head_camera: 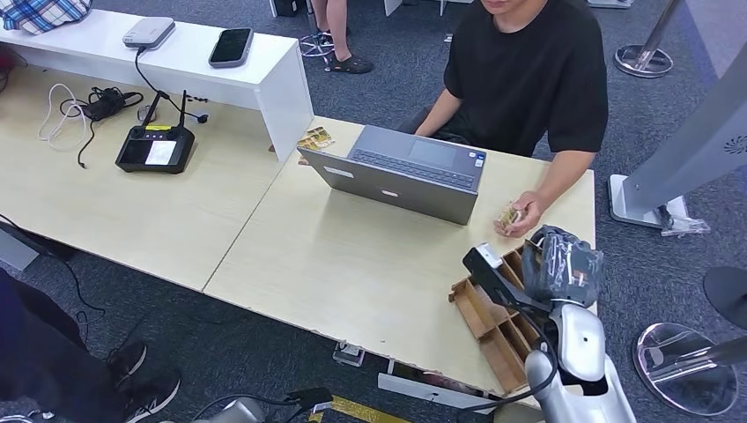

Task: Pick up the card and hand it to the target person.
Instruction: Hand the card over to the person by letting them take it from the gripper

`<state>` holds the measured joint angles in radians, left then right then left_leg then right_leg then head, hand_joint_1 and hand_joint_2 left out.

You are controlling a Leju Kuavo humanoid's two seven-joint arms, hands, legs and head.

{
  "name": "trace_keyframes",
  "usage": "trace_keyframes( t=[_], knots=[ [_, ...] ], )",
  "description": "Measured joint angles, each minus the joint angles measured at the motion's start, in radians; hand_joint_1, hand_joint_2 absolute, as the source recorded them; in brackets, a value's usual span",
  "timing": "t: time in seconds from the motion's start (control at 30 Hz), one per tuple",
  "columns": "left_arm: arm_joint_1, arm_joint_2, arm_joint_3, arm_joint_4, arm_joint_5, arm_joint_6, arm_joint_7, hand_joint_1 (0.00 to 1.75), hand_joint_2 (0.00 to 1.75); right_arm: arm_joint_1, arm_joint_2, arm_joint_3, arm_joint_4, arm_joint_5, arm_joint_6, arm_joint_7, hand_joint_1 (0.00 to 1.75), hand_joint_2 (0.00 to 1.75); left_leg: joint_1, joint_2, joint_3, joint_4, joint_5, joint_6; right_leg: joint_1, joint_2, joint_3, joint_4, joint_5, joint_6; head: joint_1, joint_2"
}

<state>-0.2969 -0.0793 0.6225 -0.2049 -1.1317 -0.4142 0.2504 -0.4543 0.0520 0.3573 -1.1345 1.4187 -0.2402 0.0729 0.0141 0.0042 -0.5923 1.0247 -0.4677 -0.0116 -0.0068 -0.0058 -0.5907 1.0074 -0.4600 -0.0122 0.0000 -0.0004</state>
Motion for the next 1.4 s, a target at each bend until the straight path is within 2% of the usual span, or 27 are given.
trace_keyframes(
  t=[0.1,0.27,0.43,0.6,0.77,0.93,1.17,1.27,1.3,1.4],
  knots=[
    [0.0,0.0,0.002,0.0,0.0,0.002,0.002,0.0,0.0,-0.01,0.0,0.004,0.0,-0.003,0.001,-0.001,1.47,1.75,0.0,0.0,0.0,0.0,0.0,0.0,0.0,0.0,0.0,0.0,0.0,0.0,0.0,0.0],
    [0.001,0.001,0.002,0.0,-0.001,0.002,0.003,0.0,0.0,-0.017,-0.002,0.007,-0.014,-0.019,-0.019,0.002,1.67,1.75,0.0,0.0,0.0,0.0,0.0,0.0,0.0,0.0,0.0,0.0,0.0,0.0,0.0,0.0],
    [0.0,0.0,0.002,0.0,-0.013,-0.002,0.003,0.0,0.0,-0.033,-0.003,0.008,-0.045,-0.018,-0.087,0.0,1.66,1.75,0.0,0.0,0.0,0.0,0.0,0.0,0.0,0.0,0.0,0.0,0.0,0.0,0.0,0.0],
    [-0.003,-0.003,0.002,0.0,-0.023,-0.006,0.008,0.0,0.0,-0.1,-0.002,0.017,-0.027,-0.005,-0.162,0.001,1.6,1.75,0.0,0.0,0.0,0.0,0.0,0.0,0.0,0.0,0.0,0.0,0.0,0.0,0.0,0.0],
    [-0.008,-0.009,0.002,0.0,-0.029,-0.007,0.022,0.0,0.0,-0.205,0.013,0.026,0.067,0.024,-0.198,0.018,1.58,1.75,0.0,0.0,0.0,0.0,0.001,0.0,0.0,0.0,0.0,0.0,0.0,0.0,0.0,0.0],
    [-0.016,-0.014,0.002,0.0,-0.034,-0.012,0.03,0.0,0.0,-0.319,0.042,0.027,0.235,0.038,-0.228,0.024,1.58,1.75,0.0,0.0,0.0,0.0,0.001,0.0,0.0,0.0,0.0,0.0,0.0,0.0,0.0,0.0],
    [-0.025,-0.017,0.002,0.0,-0.041,-0.022,0.036,0.0,0.0,-0.407,0.075,0.027,0.446,0.048,-0.248,0.049,1.49,1.75,0.0,0.0,0.0,0.0,0.001,0.0,0.0,0.0,0.0,0.0,0.0,0.0,0.0,0.0],
    [-0.027,-0.017,0.002,0.0,-0.047,-0.025,0.036,0.0,0.0,-0.428,0.081,0.027,0.511,0.059,-0.24,0.07,1.29,1.75,0.0,0.0,0.0,0.0,0.001,0.0,0.0,0.0,0.0,0.0,0.0,0.0,0.0,0.0],
    [-0.028,-0.017,0.002,0.0,-0.049,-0.026,0.036,0.0,0.0,-0.434,0.082,0.027,0.529,0.059,-0.238,0.075,1.1,1.75,0.0,0.0,0.0,0.0,0.001,0.0,0.0,0.0,0.0,0.0,0.0,0.0,0.0,0.0],
    [-0.032,-0.017,0.002,0.0,-0.051,-0.026,0.036,0.0,0.0,-0.447,0.083,0.027,0.576,0.058,-0.232,0.083,0.23,1.75,0.0,0.0,0.0,0.0,0.001,0.0,0.0,0.0,0.0,0.0,0.0,0.0,0.0,0.0]
  ],
)
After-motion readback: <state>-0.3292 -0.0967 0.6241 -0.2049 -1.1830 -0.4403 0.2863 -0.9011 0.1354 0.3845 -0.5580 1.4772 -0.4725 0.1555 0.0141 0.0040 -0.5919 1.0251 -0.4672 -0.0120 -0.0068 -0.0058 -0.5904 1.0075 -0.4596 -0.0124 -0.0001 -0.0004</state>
